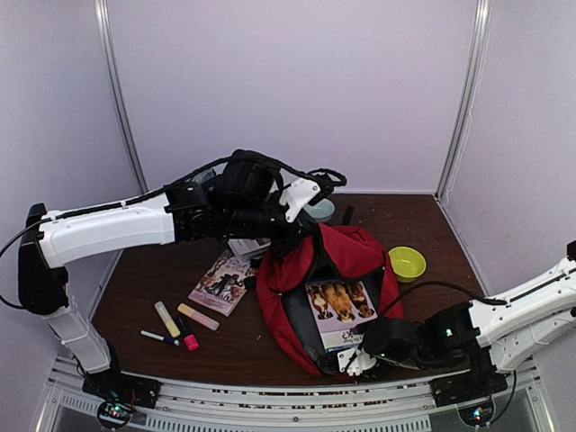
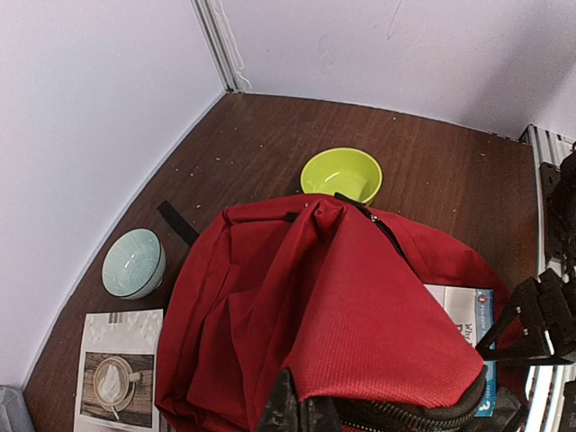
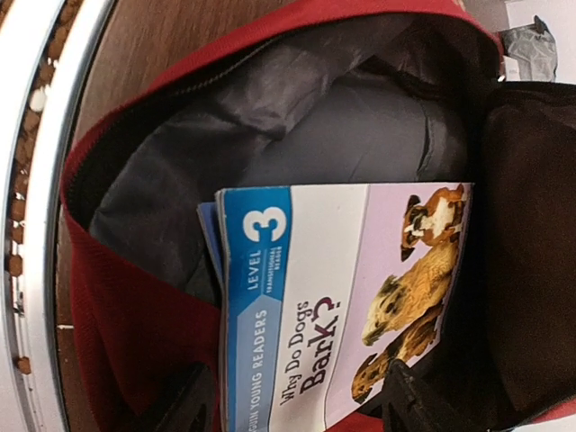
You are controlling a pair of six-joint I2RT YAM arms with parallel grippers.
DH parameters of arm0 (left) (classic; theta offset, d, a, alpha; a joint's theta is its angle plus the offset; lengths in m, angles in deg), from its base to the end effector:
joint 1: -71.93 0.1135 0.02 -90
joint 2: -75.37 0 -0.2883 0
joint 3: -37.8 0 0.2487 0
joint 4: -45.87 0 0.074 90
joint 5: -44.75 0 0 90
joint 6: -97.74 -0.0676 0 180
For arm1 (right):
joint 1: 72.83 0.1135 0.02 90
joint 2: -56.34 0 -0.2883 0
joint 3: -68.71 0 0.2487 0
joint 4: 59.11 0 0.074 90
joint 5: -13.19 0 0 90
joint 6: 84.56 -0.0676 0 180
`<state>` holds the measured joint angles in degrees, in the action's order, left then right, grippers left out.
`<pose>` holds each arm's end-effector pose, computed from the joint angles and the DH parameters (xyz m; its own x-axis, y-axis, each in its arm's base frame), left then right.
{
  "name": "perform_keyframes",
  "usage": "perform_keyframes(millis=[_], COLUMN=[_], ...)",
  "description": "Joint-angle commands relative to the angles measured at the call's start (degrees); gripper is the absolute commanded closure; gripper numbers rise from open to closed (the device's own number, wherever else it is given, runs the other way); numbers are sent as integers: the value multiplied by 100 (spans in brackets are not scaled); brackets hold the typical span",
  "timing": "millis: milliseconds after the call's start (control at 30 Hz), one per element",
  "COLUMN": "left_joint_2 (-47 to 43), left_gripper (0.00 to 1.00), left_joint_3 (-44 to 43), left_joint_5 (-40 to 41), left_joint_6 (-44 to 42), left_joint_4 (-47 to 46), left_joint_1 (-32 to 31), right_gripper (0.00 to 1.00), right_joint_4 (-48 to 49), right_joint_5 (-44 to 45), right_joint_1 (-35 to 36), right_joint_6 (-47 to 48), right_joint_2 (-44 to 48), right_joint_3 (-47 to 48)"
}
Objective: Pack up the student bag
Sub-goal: Adjust the book in the largest pocket of the bag.
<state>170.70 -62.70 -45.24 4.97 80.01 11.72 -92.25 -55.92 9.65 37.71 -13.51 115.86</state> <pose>0.2079 -0.3631 0.3544 -0.1984 0.4439 -0.8738 0.8784 0.4761 0.0424 0.0536 0.2220 0.1747 0.3890 -0.8649 -0.3172 -0.8188 -0.1668 -0.5493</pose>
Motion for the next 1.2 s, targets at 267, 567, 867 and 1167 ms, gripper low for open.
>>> perform_keyframes(millis=[267, 567, 867, 1167], left_joint_2=[-207, -103, -207, -245], left_gripper=[100, 100, 100, 100], left_joint_3=[-114, -341, -435, -82], left_joint_5=[-87, -1188, -1466, -1118], left_joint_6=[-31, -146, -464, -90], left_joint_4=[-290, -126, -50, -163], left_joint_1=[25, -20, -202, -70], right_gripper=[44, 63, 66, 51], right_joint_4=[491, 1440, 3296, 3043], right_joint_5=[769, 1216, 1595, 1613], right_joint_1=[-96, -610, -1330, -844], right_joint_6=[870, 1838, 2538, 2343], right_joint_2=[-1252, -1702, -2603, -1809], right_joint_3=[265, 955, 1142, 727])
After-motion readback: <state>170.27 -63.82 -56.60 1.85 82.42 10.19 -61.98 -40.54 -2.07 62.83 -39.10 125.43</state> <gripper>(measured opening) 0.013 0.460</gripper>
